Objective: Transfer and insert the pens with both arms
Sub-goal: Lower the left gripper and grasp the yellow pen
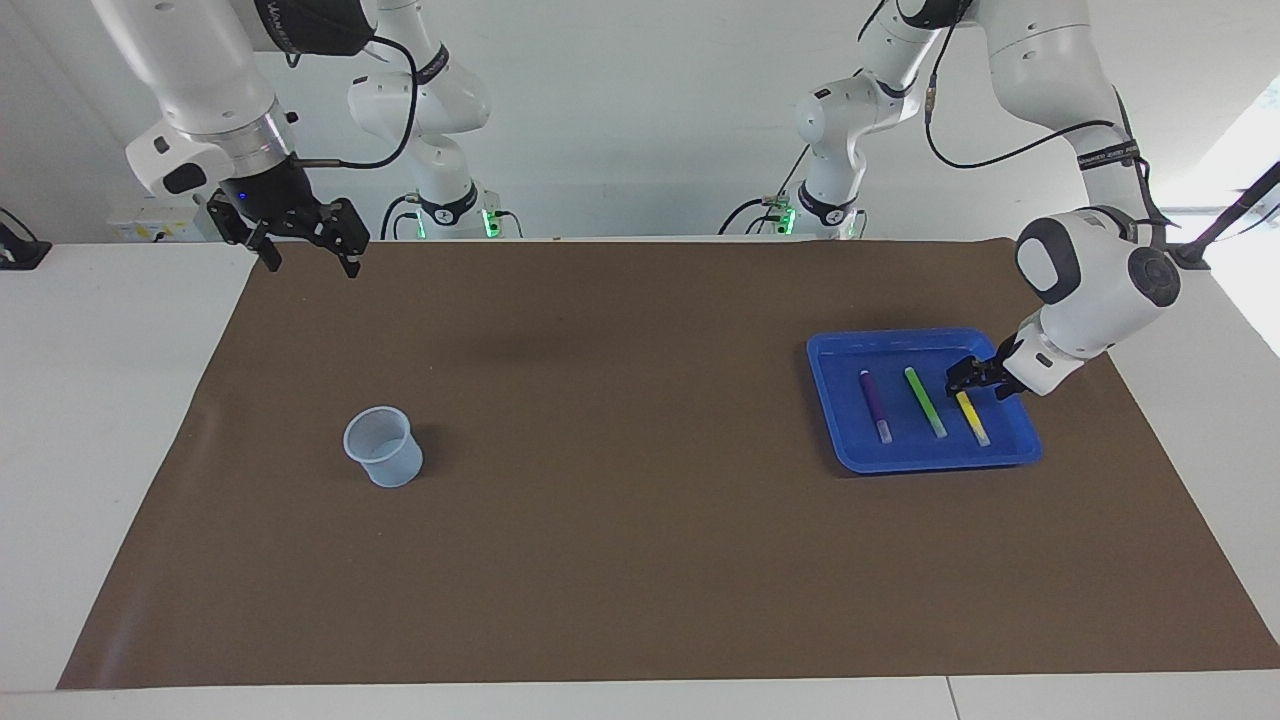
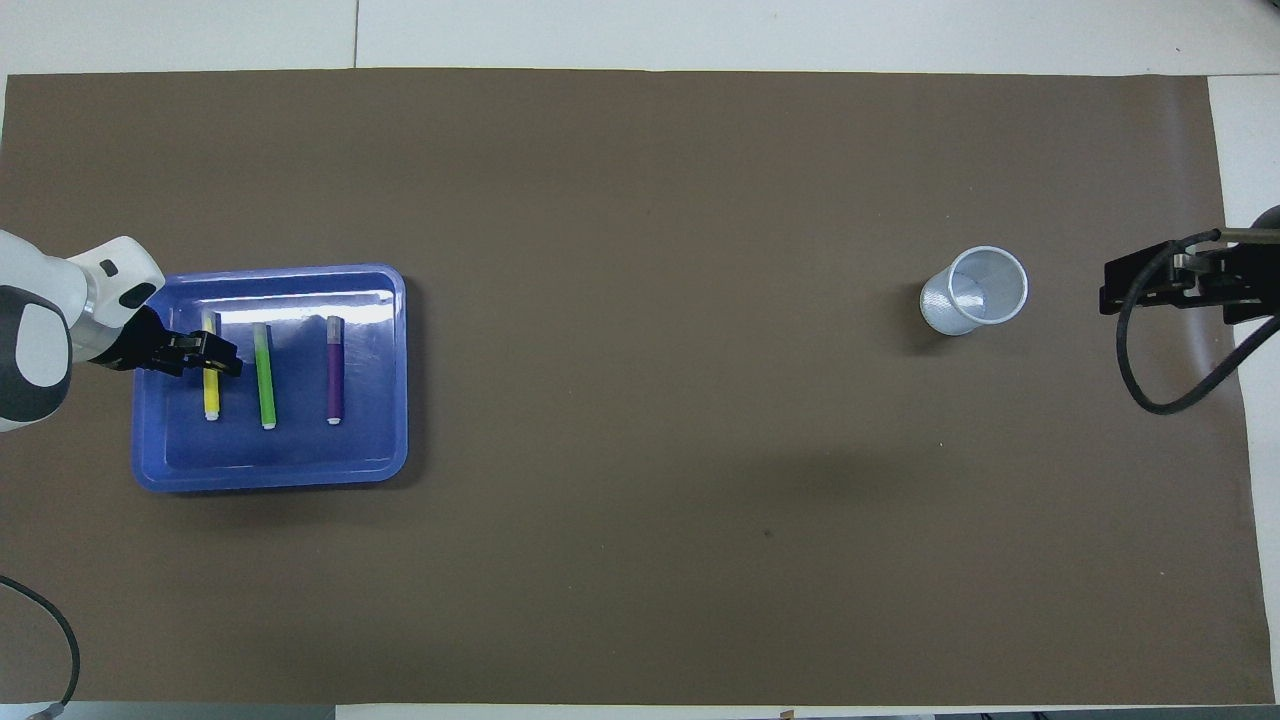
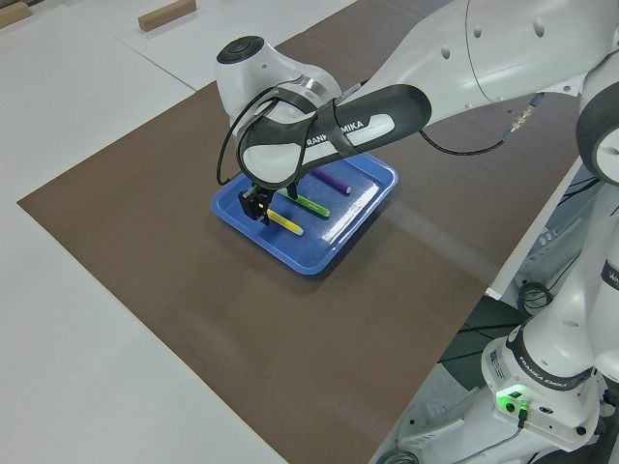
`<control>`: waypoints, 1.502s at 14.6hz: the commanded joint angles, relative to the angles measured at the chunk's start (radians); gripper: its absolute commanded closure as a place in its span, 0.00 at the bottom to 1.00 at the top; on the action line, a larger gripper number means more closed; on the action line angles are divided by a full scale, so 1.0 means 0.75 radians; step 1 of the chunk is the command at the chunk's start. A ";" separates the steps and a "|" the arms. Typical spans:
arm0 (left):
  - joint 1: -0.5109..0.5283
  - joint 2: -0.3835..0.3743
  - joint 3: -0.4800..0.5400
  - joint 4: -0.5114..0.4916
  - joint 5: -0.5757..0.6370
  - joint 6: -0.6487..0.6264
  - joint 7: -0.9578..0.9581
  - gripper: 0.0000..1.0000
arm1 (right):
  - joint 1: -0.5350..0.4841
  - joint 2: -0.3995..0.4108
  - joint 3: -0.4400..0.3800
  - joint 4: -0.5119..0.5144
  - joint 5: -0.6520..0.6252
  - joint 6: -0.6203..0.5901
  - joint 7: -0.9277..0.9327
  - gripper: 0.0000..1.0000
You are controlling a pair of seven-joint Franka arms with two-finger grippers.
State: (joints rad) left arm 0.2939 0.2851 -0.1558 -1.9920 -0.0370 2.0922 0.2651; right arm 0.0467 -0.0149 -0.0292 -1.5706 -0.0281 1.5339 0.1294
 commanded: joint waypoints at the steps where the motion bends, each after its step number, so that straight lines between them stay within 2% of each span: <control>1: 0.007 -0.002 0.003 -0.017 0.006 0.037 0.004 0.23 | -0.013 -0.001 0.004 0.002 0.011 -0.014 -0.019 0.00; 6: -0.001 0.002 0.005 -0.017 0.041 0.070 -0.028 0.37 | -0.013 -0.001 0.004 0.000 0.011 -0.014 -0.019 0.00; 9: -0.007 0.006 0.005 -0.017 0.131 0.104 -0.081 0.39 | -0.013 -0.001 0.004 0.000 0.011 -0.014 -0.019 0.00; 15: -0.015 0.009 0.005 -0.025 0.131 0.156 -0.118 0.42 | -0.013 -0.001 0.004 0.000 0.011 -0.014 -0.019 0.00; 16: -0.015 0.009 0.005 -0.025 0.131 0.158 -0.120 0.46 | -0.013 -0.001 0.004 0.000 0.011 -0.014 -0.019 0.00; 20: -0.018 0.009 0.005 -0.038 0.133 0.170 -0.120 0.73 | -0.013 -0.001 0.004 0.000 0.011 -0.014 -0.019 0.00; 22: -0.018 0.009 0.005 -0.038 0.133 0.176 -0.120 1.00 | -0.013 -0.001 0.004 0.000 0.011 -0.014 -0.019 0.00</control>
State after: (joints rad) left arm 0.2918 0.2949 -0.1589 -1.9989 0.0426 2.1897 0.1964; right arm 0.0467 -0.0149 -0.0292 -1.5707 -0.0281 1.5339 0.1294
